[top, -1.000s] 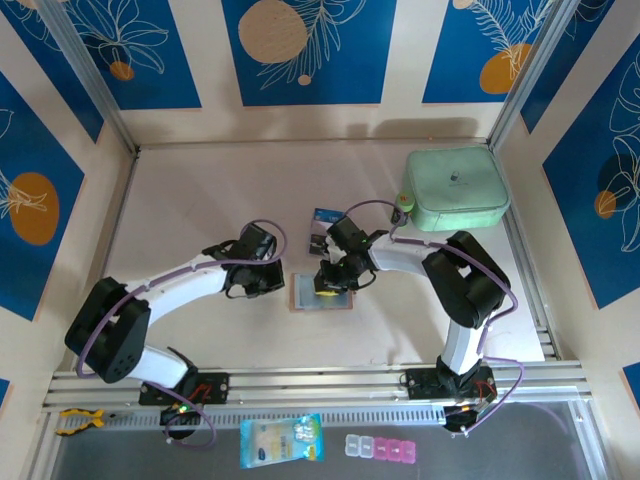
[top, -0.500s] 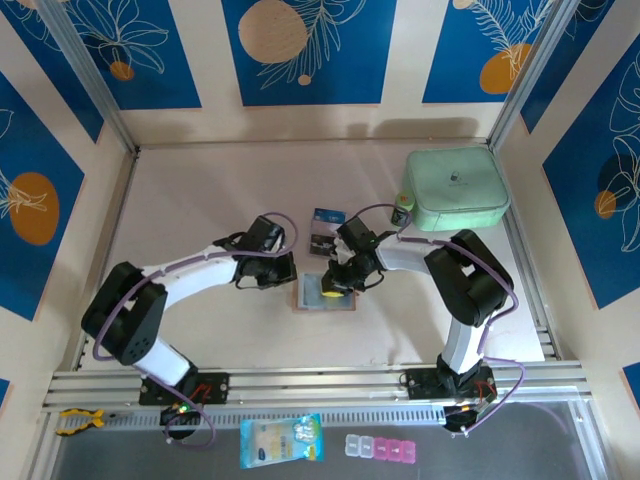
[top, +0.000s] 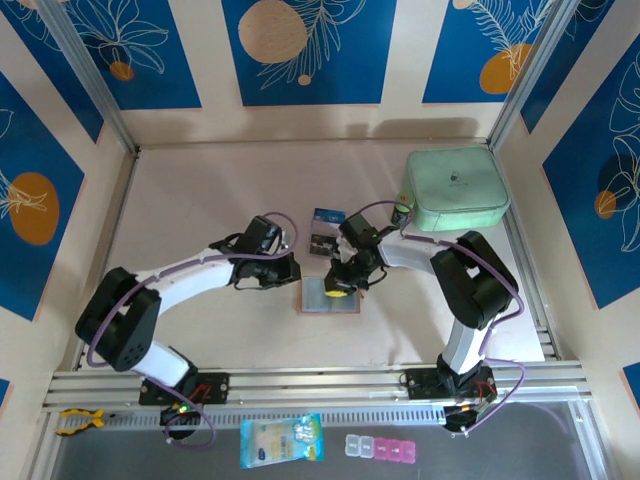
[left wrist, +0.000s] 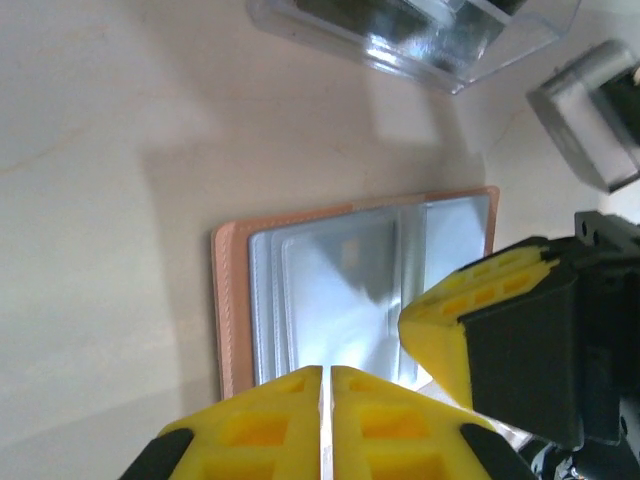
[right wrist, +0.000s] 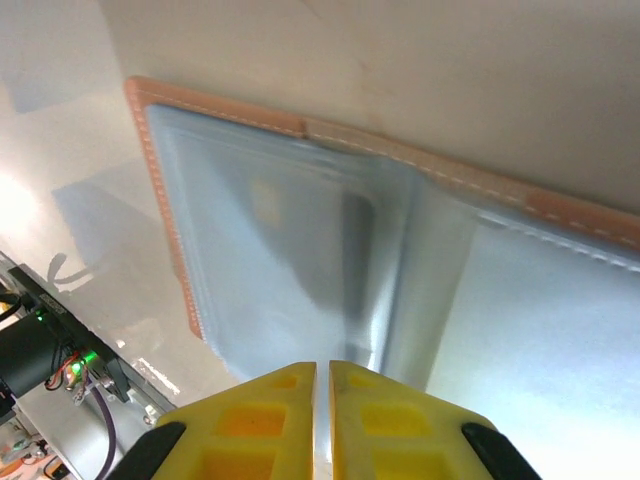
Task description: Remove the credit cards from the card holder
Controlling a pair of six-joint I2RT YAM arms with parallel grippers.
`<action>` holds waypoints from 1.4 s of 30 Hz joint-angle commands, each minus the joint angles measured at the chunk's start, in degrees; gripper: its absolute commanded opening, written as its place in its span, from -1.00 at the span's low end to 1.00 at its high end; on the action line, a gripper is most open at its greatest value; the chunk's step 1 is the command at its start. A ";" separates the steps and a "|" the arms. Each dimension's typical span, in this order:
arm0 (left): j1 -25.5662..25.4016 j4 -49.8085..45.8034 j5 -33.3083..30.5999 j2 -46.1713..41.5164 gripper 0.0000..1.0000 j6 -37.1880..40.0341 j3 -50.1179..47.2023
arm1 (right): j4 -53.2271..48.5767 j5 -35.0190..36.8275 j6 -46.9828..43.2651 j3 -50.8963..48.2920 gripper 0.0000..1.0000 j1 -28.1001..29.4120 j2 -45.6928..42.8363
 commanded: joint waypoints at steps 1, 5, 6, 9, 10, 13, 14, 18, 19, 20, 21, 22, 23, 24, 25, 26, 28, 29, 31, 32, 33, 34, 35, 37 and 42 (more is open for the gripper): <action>-0.12 1.03 0.25 -2.95 -0.75 -0.51 -1.12 | -1.67 0.65 -2.18 1.71 -0.75 0.97 0.05; -0.25 0.09 1.05 -3.38 -0.75 -1.59 -1.20 | -0.54 1.59 -0.73 1.13 -0.75 1.94 0.49; -0.38 0.32 1.54 -3.53 -0.74 -1.80 -1.29 | -0.26 2.00 -0.26 0.98 -0.75 2.13 0.41; -0.91 1.10 2.43 -3.25 -0.73 -1.89 -1.26 | -0.32 3.15 0.04 1.10 -0.75 2.91 -0.06; -1.03 0.93 2.73 -2.73 -0.73 -1.52 -1.01 | -0.58 4.13 0.05 1.19 -0.75 3.17 -0.21; -1.58 -2.14 1.87 -0.99 -0.75 0.49 0.16 | -1.00 4.76 0.31 1.36 -0.75 3.50 -0.43; -1.79 -3.17 1.28 -0.46 -0.77 1.32 0.37 | -0.97 4.99 0.36 1.47 -0.74 3.73 -0.72; -1.83 -2.99 1.49 2.04 -0.84 2.46 -0.08 | -2.28 6.89 0.44 3.08 -0.71 4.45 -0.94; -1.85 -2.66 2.34 2.94 -0.87 2.46 0.01 | -2.97 7.59 0.61 3.65 -0.70 4.61 -1.10; -1.92 -2.16 3.03 3.60 -0.88 2.48 0.09 | -3.36 8.17 0.79 4.03 -0.70 4.87 -1.38; -2.16 -1.82 3.18 3.83 -0.89 2.55 0.11 | -3.35 8.42 1.04 4.17 -0.69 4.96 -1.73; -2.20 -1.57 3.11 4.10 -0.89 2.69 0.11 | -3.41 8.30 1.40 4.33 -0.68 5.07 -1.80; -2.29 -1.53 3.05 4.58 -0.89 2.81 0.20 | -3.64 8.27 1.67 4.59 -0.68 5.07 -1.69; -2.20 -1.46 3.09 4.92 -0.90 2.94 0.22 | -3.80 8.55 1.76 4.77 -0.67 5.13 -1.59; -2.29 -1.19 3.18 5.52 -0.90 3.00 0.27 | -3.98 8.94 1.91 4.84 -0.67 5.23 -1.61; -2.26 -0.93 3.49 6.18 -0.91 3.00 0.23 | -4.03 9.17 2.16 4.88 -0.66 5.31 -1.61; -2.29 -0.49 4.15 7.21 -0.92 2.82 0.36 | -4.23 9.35 2.46 5.05 -0.66 5.44 -1.82; -2.29 -0.48 4.09 7.29 -0.92 2.74 0.37 | -4.29 9.59 2.56 5.14 -0.66 5.51 -1.95; -2.29 -0.05 3.55 7.10 -0.92 2.23 0.11 | -4.39 10.03 2.73 5.61 -0.66 5.58 -2.28; -2.27 -0.13 3.39 7.09 -0.92 2.07 0.24 | -4.60 10.29 2.74 5.88 -0.65 5.60 -2.30; -2.29 -0.16 3.52 7.16 -0.92 2.12 0.43 | -4.97 10.66 2.74 6.16 -0.66 5.65 -2.38; -2.29 -0.22 3.54 7.33 -0.92 2.03 0.60 | -5.59 11.20 2.80 6.56 -0.65 5.60 -2.33; -2.29 -0.31 3.42 7.45 -0.92 1.75 0.70 | -6.16 11.88 2.95 6.76 -0.65 5.68 -2.32; -2.33 -0.07 3.77 7.62 -0.93 0.89 0.90 | -5.90 12.06 3.88 6.50 -0.65 5.90 -2.52; -2.34 1.81 3.64 7.34 -0.92 -0.13 -0.33 | -3.77 13.40 5.94 4.97 -0.65 7.84 -2.69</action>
